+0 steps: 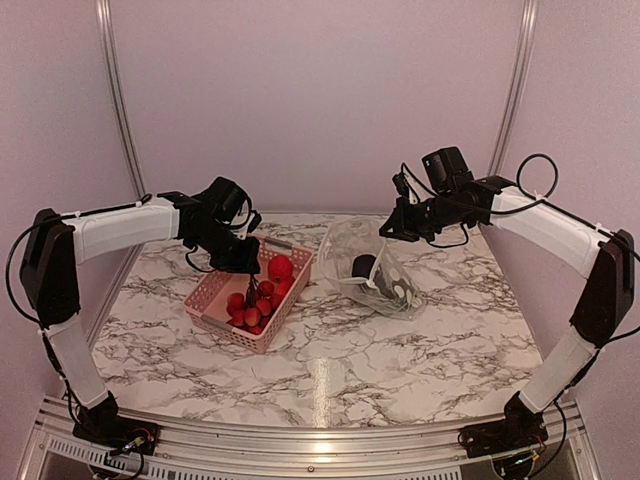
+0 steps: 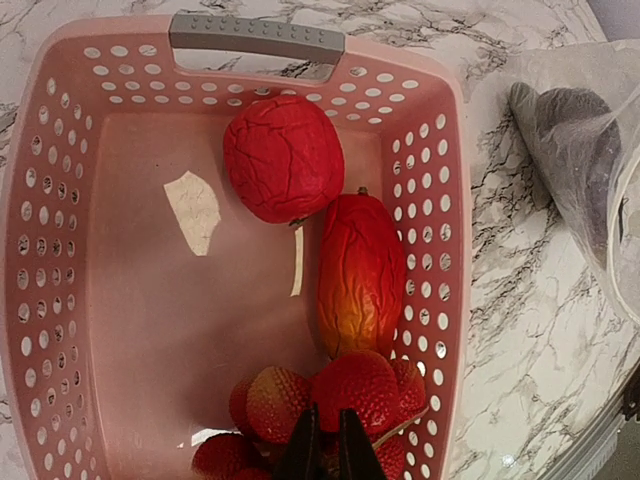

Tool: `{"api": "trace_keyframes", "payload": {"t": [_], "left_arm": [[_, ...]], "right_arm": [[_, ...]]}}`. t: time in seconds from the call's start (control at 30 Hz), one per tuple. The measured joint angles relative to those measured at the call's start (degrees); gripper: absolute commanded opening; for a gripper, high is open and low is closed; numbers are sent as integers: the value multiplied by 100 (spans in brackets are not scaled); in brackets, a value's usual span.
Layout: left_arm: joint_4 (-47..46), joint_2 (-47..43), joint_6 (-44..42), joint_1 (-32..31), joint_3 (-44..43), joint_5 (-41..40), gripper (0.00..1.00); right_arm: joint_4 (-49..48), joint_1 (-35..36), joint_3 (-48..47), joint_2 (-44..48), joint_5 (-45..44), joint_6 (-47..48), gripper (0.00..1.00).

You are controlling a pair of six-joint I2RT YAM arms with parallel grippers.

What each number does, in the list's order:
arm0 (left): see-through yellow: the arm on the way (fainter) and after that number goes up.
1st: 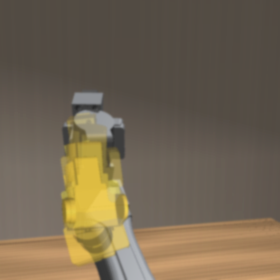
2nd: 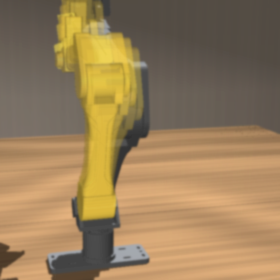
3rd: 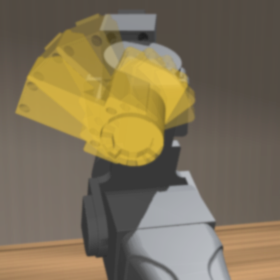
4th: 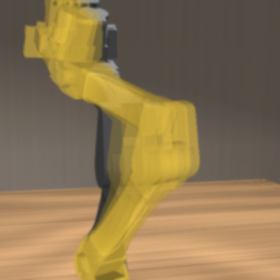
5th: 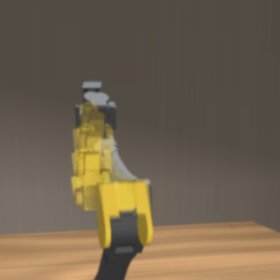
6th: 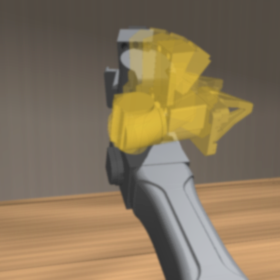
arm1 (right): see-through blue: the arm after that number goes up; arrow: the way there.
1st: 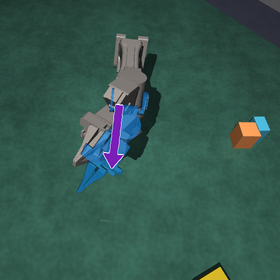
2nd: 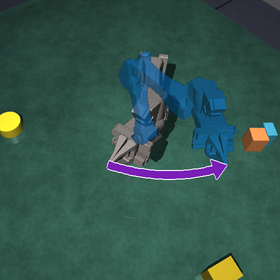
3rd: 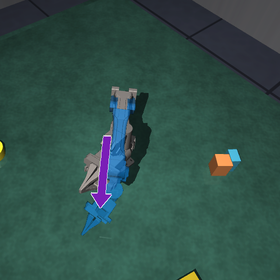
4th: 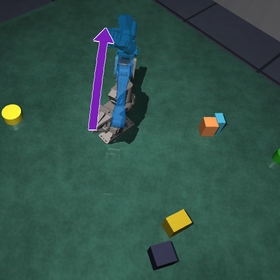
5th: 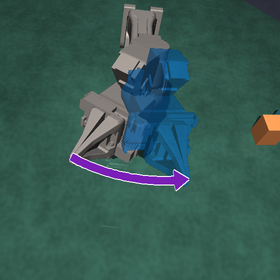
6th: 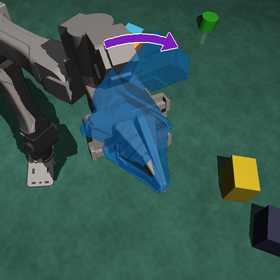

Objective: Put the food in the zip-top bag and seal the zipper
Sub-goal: Pick up the fake fruit from the bin, then place the fake fruit in the zipper food storage bag.

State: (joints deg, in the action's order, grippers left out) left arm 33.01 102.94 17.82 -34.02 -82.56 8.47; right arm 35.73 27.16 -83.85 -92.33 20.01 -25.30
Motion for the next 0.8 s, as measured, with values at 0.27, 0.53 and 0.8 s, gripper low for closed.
{"api": "trace_keyframes", "payload": {"t": [0.27,0.53,0.8], "left_arm": [[168,-48,122,0,-452,-155,0],[-85,-459,490,-37,-1174,-195,0],[-946,-654,981,-221,-1596,-9,0]], "right_arm": [[57,26,0,17,-13,2,0],[216,55,-15,140,-59,0,0],[256,76,-79,140,-61,-2,0]]}}
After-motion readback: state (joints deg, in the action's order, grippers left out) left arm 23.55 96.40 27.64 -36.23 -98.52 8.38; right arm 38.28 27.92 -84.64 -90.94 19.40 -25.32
